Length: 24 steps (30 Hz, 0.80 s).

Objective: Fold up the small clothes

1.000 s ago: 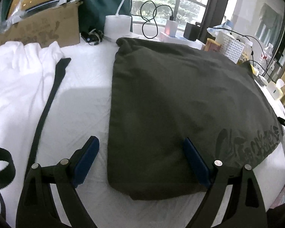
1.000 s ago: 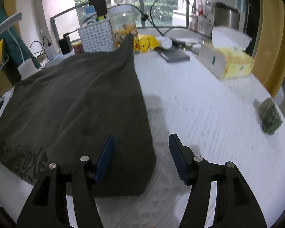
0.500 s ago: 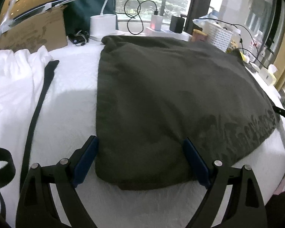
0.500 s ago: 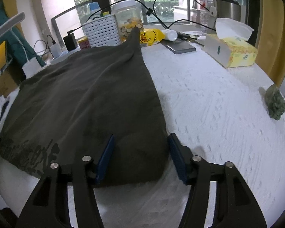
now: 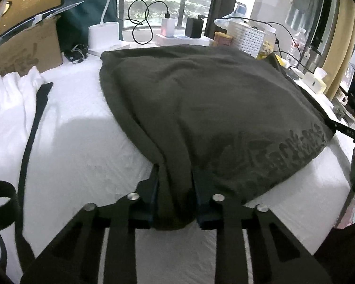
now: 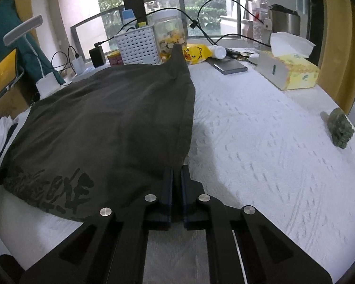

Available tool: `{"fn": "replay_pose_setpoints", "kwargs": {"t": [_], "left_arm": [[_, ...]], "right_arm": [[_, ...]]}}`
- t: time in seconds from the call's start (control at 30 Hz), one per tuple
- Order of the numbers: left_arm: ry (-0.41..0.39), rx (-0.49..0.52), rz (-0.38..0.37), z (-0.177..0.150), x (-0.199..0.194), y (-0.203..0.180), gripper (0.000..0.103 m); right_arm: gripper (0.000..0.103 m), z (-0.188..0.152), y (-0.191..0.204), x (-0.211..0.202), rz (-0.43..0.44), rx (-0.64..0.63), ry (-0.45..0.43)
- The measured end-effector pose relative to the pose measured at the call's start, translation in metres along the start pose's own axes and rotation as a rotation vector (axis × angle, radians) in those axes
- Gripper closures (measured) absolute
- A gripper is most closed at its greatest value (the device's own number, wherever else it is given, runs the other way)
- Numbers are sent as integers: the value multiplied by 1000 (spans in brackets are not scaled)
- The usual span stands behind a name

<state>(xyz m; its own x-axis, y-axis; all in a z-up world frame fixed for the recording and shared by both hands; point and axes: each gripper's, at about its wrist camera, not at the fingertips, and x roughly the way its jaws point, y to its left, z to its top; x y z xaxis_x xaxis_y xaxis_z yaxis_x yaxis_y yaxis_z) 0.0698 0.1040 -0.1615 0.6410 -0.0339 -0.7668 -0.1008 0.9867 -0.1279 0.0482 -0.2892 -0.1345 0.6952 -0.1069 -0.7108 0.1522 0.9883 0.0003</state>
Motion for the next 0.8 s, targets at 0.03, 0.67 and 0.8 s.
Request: {"fn": "replay_pose_setpoints", "kwargs": {"t": [0.03, 0.67, 0.8], "left_arm": [[-1, 1, 5, 0, -1, -1, 83], [1, -2, -33, -18, -19, -3, 85], [-3, 11, -38, -25, -25, -6, 85]], "right_arm": [[96, -1, 0, -1, 0, 1, -2], [96, -28, -7, -32, -25, 27, -28], [96, -36, -7, -41, -35, 27, -33]]}}
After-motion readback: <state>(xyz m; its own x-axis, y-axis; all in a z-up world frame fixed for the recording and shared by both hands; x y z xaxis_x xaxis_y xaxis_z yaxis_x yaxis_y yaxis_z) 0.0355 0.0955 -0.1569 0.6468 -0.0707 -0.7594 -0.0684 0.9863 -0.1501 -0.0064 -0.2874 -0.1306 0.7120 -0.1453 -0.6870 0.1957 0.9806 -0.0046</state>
